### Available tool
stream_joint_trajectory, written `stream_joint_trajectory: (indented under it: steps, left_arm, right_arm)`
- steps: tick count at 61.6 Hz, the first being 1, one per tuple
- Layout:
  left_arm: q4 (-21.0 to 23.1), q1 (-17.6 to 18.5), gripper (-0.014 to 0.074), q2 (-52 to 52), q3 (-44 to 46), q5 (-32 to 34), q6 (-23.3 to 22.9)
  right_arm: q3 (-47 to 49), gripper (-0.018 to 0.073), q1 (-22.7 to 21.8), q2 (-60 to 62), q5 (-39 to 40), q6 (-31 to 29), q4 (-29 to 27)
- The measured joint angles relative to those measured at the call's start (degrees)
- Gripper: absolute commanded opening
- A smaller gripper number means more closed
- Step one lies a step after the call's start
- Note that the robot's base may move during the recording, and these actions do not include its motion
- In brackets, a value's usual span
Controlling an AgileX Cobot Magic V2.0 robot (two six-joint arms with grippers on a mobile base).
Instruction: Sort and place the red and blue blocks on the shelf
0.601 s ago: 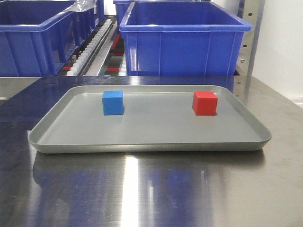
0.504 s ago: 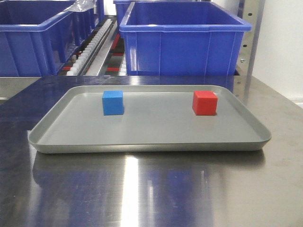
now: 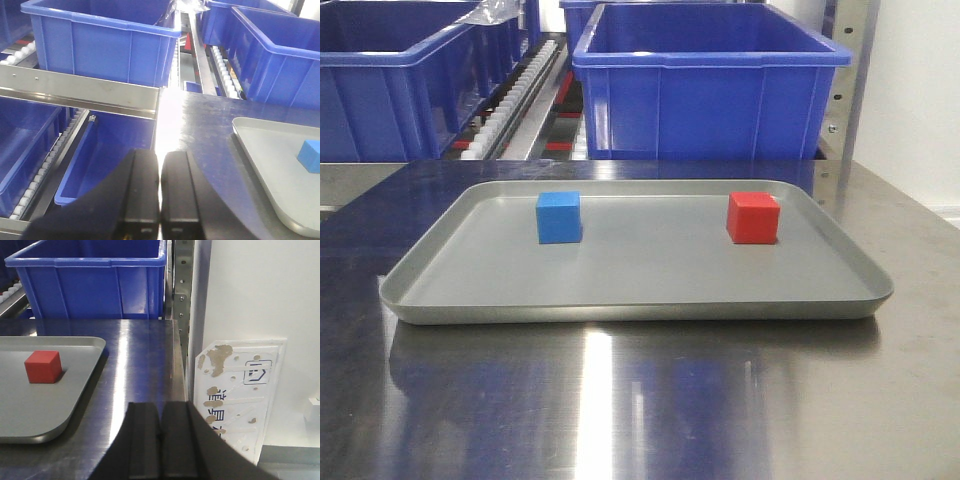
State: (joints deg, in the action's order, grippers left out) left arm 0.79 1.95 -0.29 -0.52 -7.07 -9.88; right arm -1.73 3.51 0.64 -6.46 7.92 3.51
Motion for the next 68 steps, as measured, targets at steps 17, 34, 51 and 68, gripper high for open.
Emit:
stream_joint_trajectory:
  steps: [17,34,51,68]
  left_arm:
    - [0.0,0.0,0.0136,0.0,0.0,0.0,0.0]
    - [0.0,0.0,0.0136,0.0,0.0,0.0,0.0]
    - [0.0,0.0,0.0136,0.0,0.0,0.0,0.0]
    - [0.0,0.0,0.0136,0.0,0.0,0.0,0.0]
  right_arm:
    - [0.0,0.0072,0.0,0.0,0.0,0.0,0.0]
    - [0.0,0.0072,0.0,0.0,0.0,0.0,0.0]
    - [1.3,0.0072,-0.2,-1.8,5.1,0.0,0.0]
    - [19.9,0.0072,-0.4,-26.9,4.6,0.0,0.0]
